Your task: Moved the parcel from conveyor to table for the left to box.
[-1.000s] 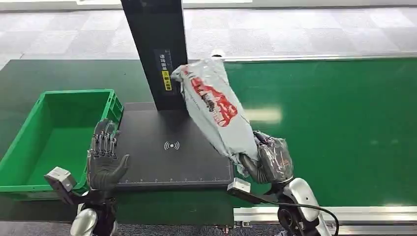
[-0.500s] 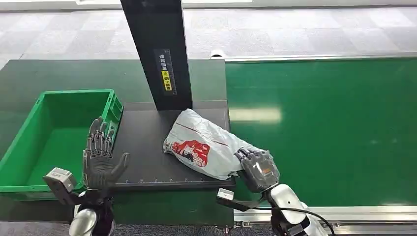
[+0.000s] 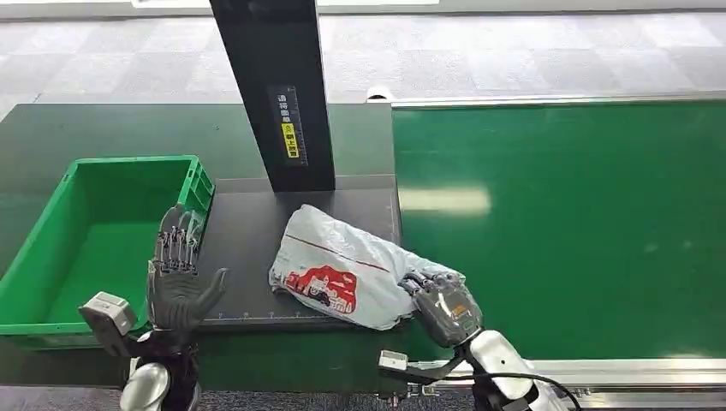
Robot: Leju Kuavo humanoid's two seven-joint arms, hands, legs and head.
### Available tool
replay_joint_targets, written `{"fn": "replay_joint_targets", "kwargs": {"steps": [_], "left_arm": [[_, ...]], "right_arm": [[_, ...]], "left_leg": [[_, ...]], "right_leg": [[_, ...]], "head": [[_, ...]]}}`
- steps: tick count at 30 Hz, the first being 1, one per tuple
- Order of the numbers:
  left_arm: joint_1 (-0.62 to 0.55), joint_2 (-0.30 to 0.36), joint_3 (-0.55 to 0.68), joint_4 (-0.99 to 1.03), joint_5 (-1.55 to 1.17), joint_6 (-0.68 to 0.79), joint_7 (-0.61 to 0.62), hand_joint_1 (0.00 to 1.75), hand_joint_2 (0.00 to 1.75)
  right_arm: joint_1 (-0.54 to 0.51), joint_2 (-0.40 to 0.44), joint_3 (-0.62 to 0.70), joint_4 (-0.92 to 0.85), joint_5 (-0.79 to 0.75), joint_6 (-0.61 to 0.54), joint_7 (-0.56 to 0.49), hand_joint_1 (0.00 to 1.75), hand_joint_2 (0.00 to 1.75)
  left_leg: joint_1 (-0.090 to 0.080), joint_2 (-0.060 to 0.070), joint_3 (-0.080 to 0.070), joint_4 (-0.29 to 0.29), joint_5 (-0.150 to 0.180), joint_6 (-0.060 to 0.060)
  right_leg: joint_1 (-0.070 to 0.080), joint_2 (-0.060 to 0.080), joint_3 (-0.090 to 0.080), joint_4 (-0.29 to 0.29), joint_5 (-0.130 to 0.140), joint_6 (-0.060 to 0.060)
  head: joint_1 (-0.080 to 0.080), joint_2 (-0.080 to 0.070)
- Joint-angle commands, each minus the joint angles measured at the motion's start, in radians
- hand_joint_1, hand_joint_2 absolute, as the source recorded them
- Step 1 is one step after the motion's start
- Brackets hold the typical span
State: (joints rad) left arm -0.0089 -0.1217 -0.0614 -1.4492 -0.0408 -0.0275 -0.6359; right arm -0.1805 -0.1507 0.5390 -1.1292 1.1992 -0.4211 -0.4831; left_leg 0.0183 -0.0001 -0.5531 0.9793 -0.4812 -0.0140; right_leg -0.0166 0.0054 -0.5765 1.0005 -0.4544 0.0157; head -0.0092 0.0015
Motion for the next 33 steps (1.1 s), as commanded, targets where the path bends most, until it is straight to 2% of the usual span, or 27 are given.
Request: {"fn": "replay_joint_targets", "kwargs": {"steps": [1,5,16,17,18,19,27,28,33], "left_arm": [[-0.026,0.030,-0.029,0.092,0.027,-0.022,-0.017,0.00,1.75],[-0.039,0.035,-0.031,0.117,0.051,-0.038,-0.020,0.00,1.75],[-0.039,0.031,-0.031,0.114,0.052,-0.038,-0.020,0.00,1.75],[-0.033,0.029,-0.028,0.102,0.052,-0.037,-0.020,0.00,1.75],[-0.026,0.029,-0.025,0.094,0.052,-0.037,-0.019,0.00,1.75],[-0.022,0.030,-0.026,0.090,0.050,-0.036,-0.017,0.00,1.75],[-0.027,0.029,-0.037,0.098,0.039,-0.025,-0.011,0.00,1.75],[-0.025,0.029,-0.038,0.097,0.037,-0.023,-0.010,0.00,1.75],[-0.020,0.043,-0.055,0.096,0.006,-0.035,0.008,0.00,1.75]], "right_arm": [[-0.005,0.011,0.014,0.038,-0.079,0.019,-0.097,1.75,1.75],[-0.027,0.014,0.004,0.069,-0.100,-0.014,-0.141,1.75,1.75],[-0.039,0.020,0.000,0.086,-0.088,-0.026,-0.128,1.75,1.75],[-0.044,0.020,0.001,0.095,-0.067,-0.044,-0.107,1.54,1.75],[-0.052,0.022,0.000,0.107,-0.060,-0.053,-0.086,0.28,1.75],[-0.059,0.024,-0.003,0.115,-0.059,-0.060,-0.077,0.00,1.75],[-0.078,0.037,-0.037,0.129,-0.064,-0.139,-0.032,0.00,1.75],[-0.079,0.041,-0.039,0.129,-0.069,-0.140,-0.033,0.00,0.00],[-0.095,0.034,-0.027,0.147,-0.100,-0.139,-0.045,0.00,0.00]], "left_leg": [[0.000,0.000,0.001,-0.001,0.000,0.001],[0.000,0.000,0.001,-0.001,0.000,0.001],[0.000,0.000,0.001,-0.001,0.000,0.001],[0.000,0.000,0.001,-0.001,0.000,0.001],[0.000,0.000,0.001,-0.001,0.000,0.001],[0.000,0.001,0.001,-0.001,0.000,0.001],[0.000,0.001,0.000,0.000,0.000,0.000],[0.000,0.001,0.001,-0.001,0.000,0.001],[0.000,0.001,0.001,-0.001,0.000,0.001]], "right_leg": [[0.000,0.000,0.001,-0.001,0.000,-0.001],[0.000,0.000,0.001,-0.001,0.000,-0.001],[0.000,0.000,0.001,-0.001,0.000,-0.001],[0.000,0.000,0.001,-0.001,0.000,-0.001],[0.000,0.000,0.001,-0.001,0.000,-0.001],[0.000,0.001,0.000,-0.001,0.000,-0.001],[0.000,0.000,0.000,0.000,0.000,-0.001],[0.000,0.001,0.000,-0.001,0.000,-0.001],[0.000,0.001,0.000,-0.001,0.000,-0.001]], "head": [[0.000,0.000],[0.000,0.000],[0.000,0.000],[0.000,0.000],[0.000,0.000],[0.000,0.000],[0.000,0.000],[0.000,0.000],[0.000,0.000]]}}
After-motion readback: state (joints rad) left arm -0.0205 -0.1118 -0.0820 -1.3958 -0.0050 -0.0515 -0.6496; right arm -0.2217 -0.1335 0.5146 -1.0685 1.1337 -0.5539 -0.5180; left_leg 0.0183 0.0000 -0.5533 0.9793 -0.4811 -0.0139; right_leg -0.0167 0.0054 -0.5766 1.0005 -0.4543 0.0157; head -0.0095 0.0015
